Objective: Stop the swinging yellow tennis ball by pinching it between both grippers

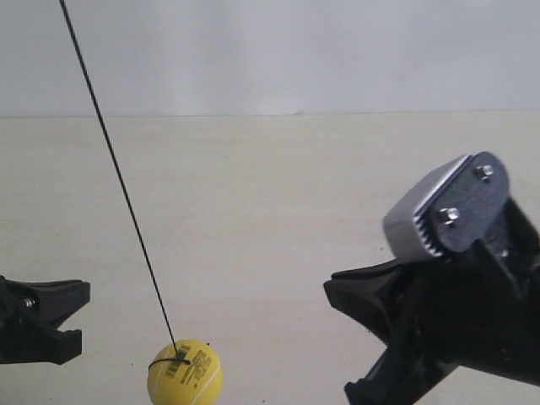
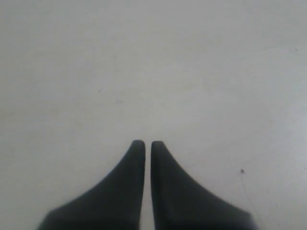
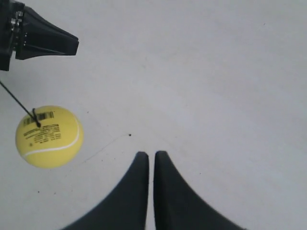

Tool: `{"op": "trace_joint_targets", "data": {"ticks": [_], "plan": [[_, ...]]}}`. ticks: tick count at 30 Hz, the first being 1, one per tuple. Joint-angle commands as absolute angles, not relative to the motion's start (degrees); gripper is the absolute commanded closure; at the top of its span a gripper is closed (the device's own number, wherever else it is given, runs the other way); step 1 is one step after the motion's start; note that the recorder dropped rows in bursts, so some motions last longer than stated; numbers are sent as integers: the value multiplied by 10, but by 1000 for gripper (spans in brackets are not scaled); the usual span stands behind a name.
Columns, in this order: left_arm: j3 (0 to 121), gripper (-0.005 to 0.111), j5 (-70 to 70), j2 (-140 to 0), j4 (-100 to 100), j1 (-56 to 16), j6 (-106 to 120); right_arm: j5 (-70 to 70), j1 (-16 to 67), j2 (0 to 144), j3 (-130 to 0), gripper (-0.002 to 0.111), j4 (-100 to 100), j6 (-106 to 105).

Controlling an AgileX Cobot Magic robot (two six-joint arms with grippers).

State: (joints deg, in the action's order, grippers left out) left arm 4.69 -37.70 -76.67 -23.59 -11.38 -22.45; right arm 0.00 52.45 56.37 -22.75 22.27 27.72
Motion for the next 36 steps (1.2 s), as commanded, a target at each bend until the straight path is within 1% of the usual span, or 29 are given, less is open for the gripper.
{"op": "trace_joint_targets", "data": {"ticks": [1, 5, 10, 19, 27, 36], "plan": [[48, 102, -358, -697, -216, -119, -210, 56, 525, 476, -229, 108, 223, 273], [48, 102, -337, -623, -210, -119, -225, 94, 525, 403, -229, 108, 224, 273], [48, 102, -279, -520, -204, -119, -225, 106, 525, 322, -229, 108, 224, 280], [48, 102, -174, -322, -204, -119, -249, 138, 525, 216, -229, 108, 224, 280], [48, 102, -118, -181, -204, -119, -286, 170, 525, 164, -229, 108, 230, 282], [48, 102, -102, -62, -204, -119, -297, 186, 525, 145, -229, 108, 231, 281]]}}
